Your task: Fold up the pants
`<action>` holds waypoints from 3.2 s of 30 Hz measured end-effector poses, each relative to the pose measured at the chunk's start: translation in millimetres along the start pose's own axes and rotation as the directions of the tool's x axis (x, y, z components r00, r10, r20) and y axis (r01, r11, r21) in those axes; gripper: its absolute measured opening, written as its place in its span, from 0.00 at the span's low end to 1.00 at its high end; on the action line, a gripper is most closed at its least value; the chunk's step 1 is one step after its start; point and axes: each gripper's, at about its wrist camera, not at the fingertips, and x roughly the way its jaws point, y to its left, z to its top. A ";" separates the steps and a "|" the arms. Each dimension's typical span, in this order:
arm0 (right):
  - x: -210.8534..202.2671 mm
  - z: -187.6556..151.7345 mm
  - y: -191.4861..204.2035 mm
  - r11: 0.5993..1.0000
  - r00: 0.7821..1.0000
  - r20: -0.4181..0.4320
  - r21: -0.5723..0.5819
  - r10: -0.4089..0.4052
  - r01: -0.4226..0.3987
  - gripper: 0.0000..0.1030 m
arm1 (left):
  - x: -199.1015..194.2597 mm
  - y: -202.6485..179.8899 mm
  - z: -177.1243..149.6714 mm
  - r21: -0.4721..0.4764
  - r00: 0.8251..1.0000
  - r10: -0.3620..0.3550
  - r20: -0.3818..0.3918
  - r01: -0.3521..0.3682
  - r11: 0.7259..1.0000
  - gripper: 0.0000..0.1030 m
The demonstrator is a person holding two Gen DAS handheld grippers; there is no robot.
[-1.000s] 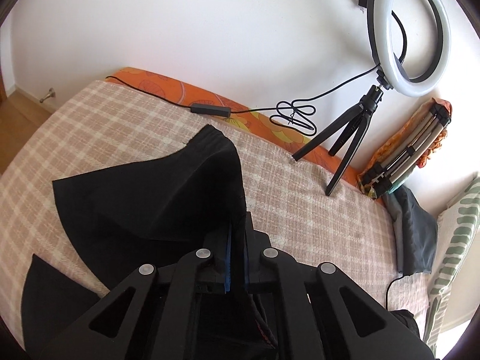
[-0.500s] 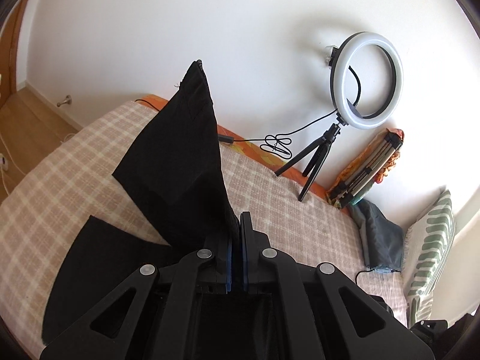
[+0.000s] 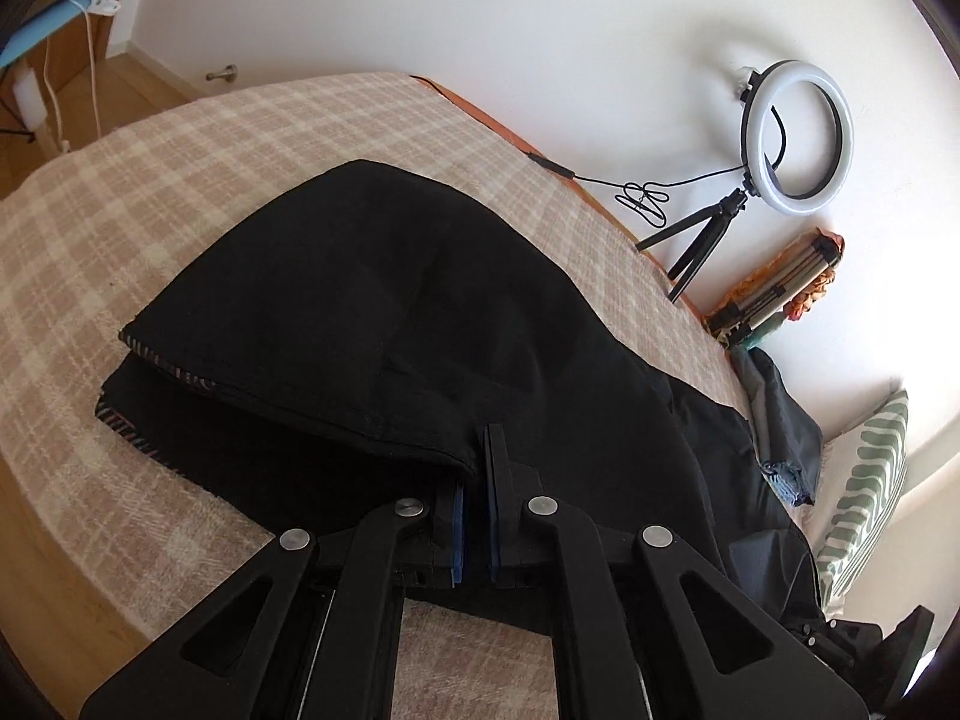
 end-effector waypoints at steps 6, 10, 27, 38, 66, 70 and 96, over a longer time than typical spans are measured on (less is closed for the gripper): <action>-0.1 -3.8 -4.6 0.998 1.000 -0.014 0.063 0.019 -0.018 0.05 | -11.9 34.1 4.4 -0.140 0.999 0.001 0.044 0.005 0.990 0.33; 0.5 -5.1 -4.7 0.997 1.000 -0.026 0.077 0.002 0.000 0.05 | -21.0 59.7 11.5 -0.216 0.996 0.008 0.093 0.012 0.976 0.32; -44.6 -29.0 -43.2 0.932 0.992 0.070 0.342 0.104 -0.122 0.33 | -67.4 41.2 5.4 -0.022 0.963 0.227 0.148 -0.226 0.974 0.42; -102.2 -135.8 -137.1 0.604 0.994 0.108 0.793 -0.009 -0.081 0.64 | -25.0 -18.2 6.0 0.194 0.980 0.179 0.089 -0.194 0.962 0.47; -36.9 -128.5 -119.3 0.742 0.979 -0.131 0.639 -0.153 0.202 0.21 | 12.3 -17.9 -5.3 0.227 0.975 0.222 0.017 -0.220 0.949 0.47; -59.8 -115.7 -122.0 0.843 0.950 -0.176 0.440 -0.257 0.310 0.14 | 15.2 -17.6 -3.4 0.247 0.974 0.227 0.017 -0.224 0.943 0.47; -86.6 -97.6 -151.8 0.882 0.997 -0.070 0.466 -0.035 0.063 0.35 | -59.8 74.5 26.9 -0.096 0.975 0.215 0.063 -0.209 0.973 0.55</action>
